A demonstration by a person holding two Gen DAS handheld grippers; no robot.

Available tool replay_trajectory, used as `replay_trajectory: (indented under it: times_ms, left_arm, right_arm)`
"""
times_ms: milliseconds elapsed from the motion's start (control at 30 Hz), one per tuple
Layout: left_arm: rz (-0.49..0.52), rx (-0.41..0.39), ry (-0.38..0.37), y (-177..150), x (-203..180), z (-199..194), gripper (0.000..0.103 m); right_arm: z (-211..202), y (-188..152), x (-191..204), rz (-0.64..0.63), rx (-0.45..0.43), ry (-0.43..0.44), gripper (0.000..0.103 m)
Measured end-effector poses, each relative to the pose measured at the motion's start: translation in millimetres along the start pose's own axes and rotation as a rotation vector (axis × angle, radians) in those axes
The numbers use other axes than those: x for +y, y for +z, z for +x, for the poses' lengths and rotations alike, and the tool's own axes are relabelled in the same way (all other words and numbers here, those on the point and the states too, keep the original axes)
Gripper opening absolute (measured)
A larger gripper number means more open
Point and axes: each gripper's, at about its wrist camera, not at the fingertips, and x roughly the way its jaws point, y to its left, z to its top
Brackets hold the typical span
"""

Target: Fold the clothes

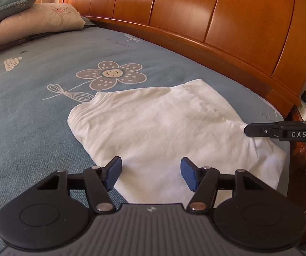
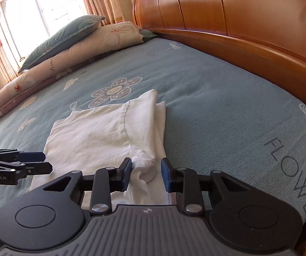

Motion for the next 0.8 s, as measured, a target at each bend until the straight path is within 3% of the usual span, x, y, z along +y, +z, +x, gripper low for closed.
replay_trajectory:
  times_ms: [100,167,233,367,467,567,667,800]
  left_arm:
    - [0.022,-0.037,-0.06,-3,-8,-22,0.067]
    - [0.043,-0.039,-0.126,-7,-16,-32,0.072]
    - [0.061,-0.012,-0.167,-14,-24,-31,0.074]
    - [0.067,0.114,-0.114,-28,-28,-14,0.073]
    - [0.049,0.092,-0.088,-30,-20,-36,0.073]
    - [0.039,0.055,-0.057,-34,-10,-68,0.08]
    - [0.036,0.053,0.005,-48,-4,-90,0.083]
    - [0.053,0.082,0.061,-80,-2,-107,0.083]
  right_arm:
    - [-17,3,13,-0.027,-0.031,0.041,0.034]
    - [-24,4,20,-0.024,-0.035,0.099,0.034]
    - [-19,1,22,-0.017,-0.006,0.102,0.034]
    - [-8,-7,13,0.056,0.05,0.027,0.032]
    - [-20,-6,20,0.043,0.038,-0.01,0.038]
    - [-34,-4,40,0.004,0.019,0.024,0.049]
    - [-46,-2,60,-0.039,0.005,0.058,0.056]
    - [-31,-15,97,-0.112,0.043,0.064,0.063]
